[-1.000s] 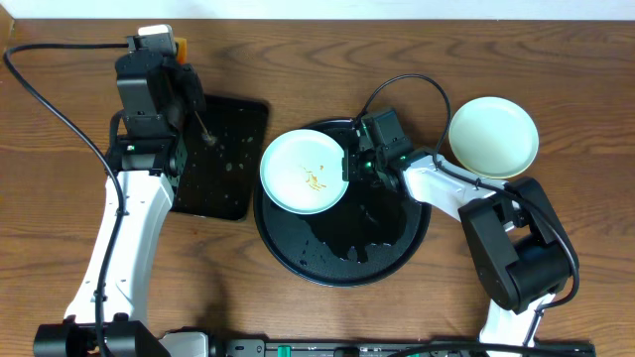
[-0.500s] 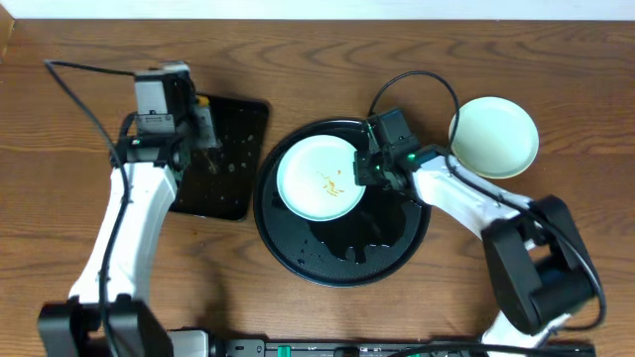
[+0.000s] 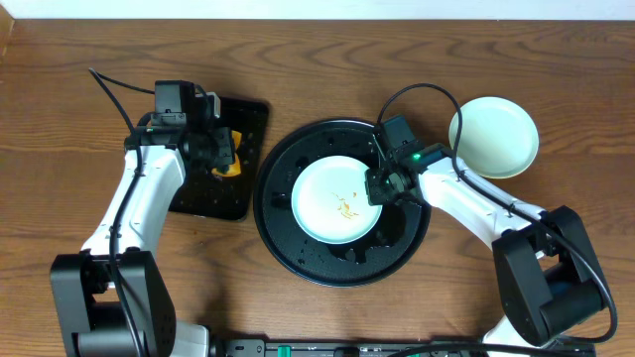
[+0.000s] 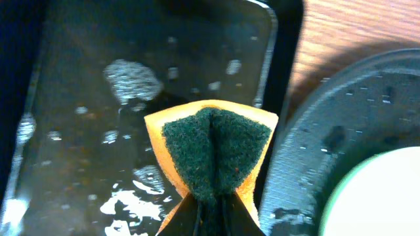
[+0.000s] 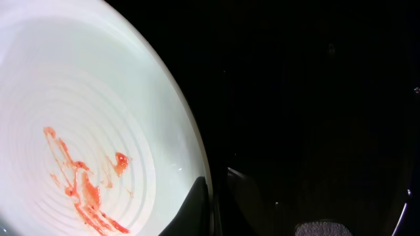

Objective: Clean dirty plates on tray and stack at the side

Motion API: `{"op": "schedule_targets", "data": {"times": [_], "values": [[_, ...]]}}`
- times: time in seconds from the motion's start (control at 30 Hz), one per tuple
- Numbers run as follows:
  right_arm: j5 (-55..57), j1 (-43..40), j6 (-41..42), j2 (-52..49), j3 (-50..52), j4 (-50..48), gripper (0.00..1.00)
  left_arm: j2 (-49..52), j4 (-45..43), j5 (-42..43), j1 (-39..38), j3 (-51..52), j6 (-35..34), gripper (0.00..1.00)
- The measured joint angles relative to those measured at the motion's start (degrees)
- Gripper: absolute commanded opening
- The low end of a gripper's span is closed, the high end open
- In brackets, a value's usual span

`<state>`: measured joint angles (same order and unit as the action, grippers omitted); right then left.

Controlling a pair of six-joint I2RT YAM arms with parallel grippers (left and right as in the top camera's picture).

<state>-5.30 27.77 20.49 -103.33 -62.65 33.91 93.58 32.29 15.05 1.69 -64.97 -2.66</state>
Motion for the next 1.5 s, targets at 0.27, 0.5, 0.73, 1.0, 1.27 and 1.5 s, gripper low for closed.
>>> {"op": "schedule_targets", "data": {"times": [0.27,0.5,0.73,1.0,1.27,1.5], "values": [[0.0,0.0,0.0,0.0,0.0,0.1,0.01,0.0,-0.4,2.8,0.0,0.0,-0.1,0.07],[0.0,0.0,0.0,0.0,0.0,0.2,0.01,0.0,-0.3,5.0,-0.2,0.0,-0.4,0.07],[0.2,0.3,0.0,0.0,0.0,0.1,0.01,0.0,0.5,12.0,-7.4,0.0,-2.9,0.08],[0.2,1.4,0.0,0.0,0.0,0.1,0.01,4.9,-1.4,14.7,-19.6,0.0,-15.1,0.07],[0.2,1.4,0.0,0.0,0.0,0.1,0.01,12.3,-3.6,16.3,-26.3,0.0,-26.4,0.07],[0.3,1.4,0.0,0.0,0.0,0.2,0.01,13.0,-4.7,18.1,-30.2,0.0,-30.0,0.07]]}}
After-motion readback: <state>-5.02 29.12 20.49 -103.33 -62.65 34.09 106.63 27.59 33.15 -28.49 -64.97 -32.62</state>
